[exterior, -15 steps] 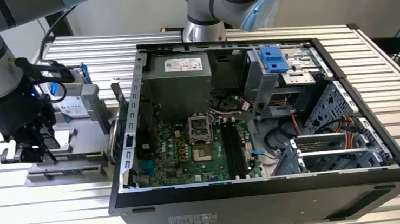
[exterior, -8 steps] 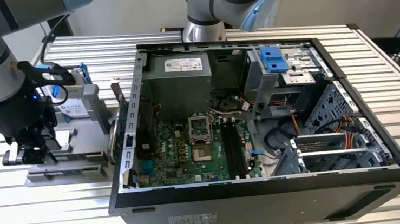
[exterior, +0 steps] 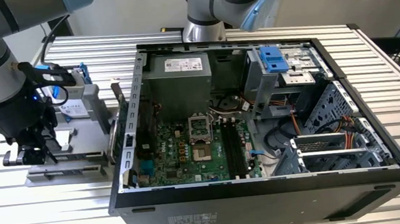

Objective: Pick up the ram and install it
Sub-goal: 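Pick up the ram and move it above insertion slot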

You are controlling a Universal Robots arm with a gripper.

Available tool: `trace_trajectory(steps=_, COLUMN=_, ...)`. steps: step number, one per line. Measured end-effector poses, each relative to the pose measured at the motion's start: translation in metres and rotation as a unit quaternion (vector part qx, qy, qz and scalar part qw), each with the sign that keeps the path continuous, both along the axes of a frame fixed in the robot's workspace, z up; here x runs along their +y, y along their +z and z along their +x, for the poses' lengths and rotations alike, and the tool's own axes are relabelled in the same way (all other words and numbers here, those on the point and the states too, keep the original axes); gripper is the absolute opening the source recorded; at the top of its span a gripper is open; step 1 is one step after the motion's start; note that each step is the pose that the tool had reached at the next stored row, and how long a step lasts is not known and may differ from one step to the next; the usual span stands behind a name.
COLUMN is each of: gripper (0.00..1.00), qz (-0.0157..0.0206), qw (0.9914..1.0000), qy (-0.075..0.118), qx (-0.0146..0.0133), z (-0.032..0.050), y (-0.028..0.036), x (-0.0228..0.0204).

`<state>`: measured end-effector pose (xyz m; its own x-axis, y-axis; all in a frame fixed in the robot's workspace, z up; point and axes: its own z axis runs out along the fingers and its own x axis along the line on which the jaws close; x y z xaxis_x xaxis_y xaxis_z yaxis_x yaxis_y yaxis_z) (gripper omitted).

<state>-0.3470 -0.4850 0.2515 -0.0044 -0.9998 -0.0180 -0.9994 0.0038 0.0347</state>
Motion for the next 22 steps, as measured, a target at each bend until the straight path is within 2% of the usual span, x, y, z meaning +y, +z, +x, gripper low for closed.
trace_trajectory(steps=22, gripper=1.0, qz=-0.0004, qw=1.0, qy=0.0, qx=0.0, z=0.0, y=-0.0096, x=0.0)
